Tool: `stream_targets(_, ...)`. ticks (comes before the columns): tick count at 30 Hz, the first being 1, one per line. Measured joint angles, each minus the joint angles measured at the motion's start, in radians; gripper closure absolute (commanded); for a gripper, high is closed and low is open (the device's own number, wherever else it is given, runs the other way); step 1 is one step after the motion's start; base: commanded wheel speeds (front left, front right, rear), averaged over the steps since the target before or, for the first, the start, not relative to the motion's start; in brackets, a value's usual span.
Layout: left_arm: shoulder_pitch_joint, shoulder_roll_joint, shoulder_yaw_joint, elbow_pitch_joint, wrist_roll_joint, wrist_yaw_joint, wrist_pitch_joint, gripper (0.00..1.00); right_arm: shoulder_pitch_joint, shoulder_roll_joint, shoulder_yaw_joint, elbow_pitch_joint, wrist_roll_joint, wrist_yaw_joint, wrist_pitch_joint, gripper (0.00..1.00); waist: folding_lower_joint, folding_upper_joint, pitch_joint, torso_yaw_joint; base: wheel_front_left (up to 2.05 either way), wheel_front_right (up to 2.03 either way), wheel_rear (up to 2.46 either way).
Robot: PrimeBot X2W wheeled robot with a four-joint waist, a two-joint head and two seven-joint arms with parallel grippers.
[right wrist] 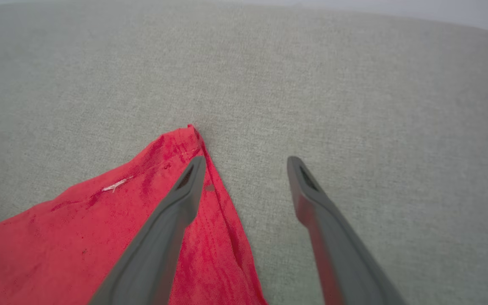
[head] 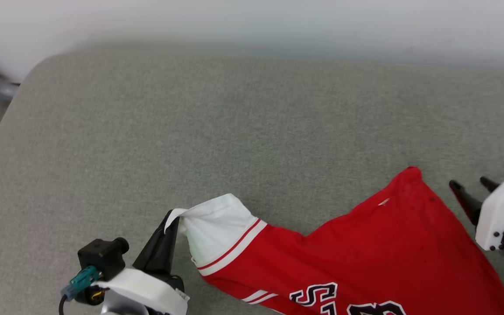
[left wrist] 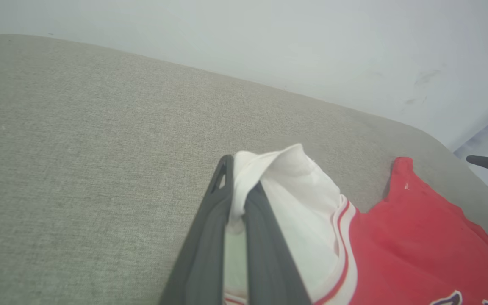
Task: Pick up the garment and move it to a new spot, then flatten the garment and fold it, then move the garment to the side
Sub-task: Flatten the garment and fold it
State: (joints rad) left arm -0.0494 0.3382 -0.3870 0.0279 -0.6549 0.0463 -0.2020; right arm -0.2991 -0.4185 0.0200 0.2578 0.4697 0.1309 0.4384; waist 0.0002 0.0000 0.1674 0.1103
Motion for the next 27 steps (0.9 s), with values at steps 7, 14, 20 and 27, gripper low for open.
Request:
stream_targets(7,-0.060,-0.026,-0.018,0.036,0.004,-0.030,-0.016,1.00,-0.182,-0.038,0.113,0.031,0.002,0.000,0.331,0.00,0.0000,0.0000,0.078,0.050,0.00,0.00,0.00)
stream_targets(14,-0.109,-0.044,-0.027,0.067,0.015,-0.055,-0.032,1.00,-0.250,-0.052,0.209,0.115,0.004,0.000,0.412,0.00,0.0000,0.0000,0.145,0.090,0.00,0.00,0.00)
stream_targets(20,-0.123,-0.055,-0.029,0.089,0.018,-0.064,-0.041,1.00,-0.271,-0.054,0.227,0.180,0.053,0.000,0.461,1.00,-0.0001,0.0000,0.167,0.099,0.00,0.00,0.00)
stream_targets(27,-0.124,-0.044,-0.021,0.119,0.020,-0.063,-0.045,1.00,-0.275,-0.045,0.249,0.193,0.088,0.000,0.402,1.00,-0.0001,0.0000,0.131,0.088,0.00,0.00,0.00)
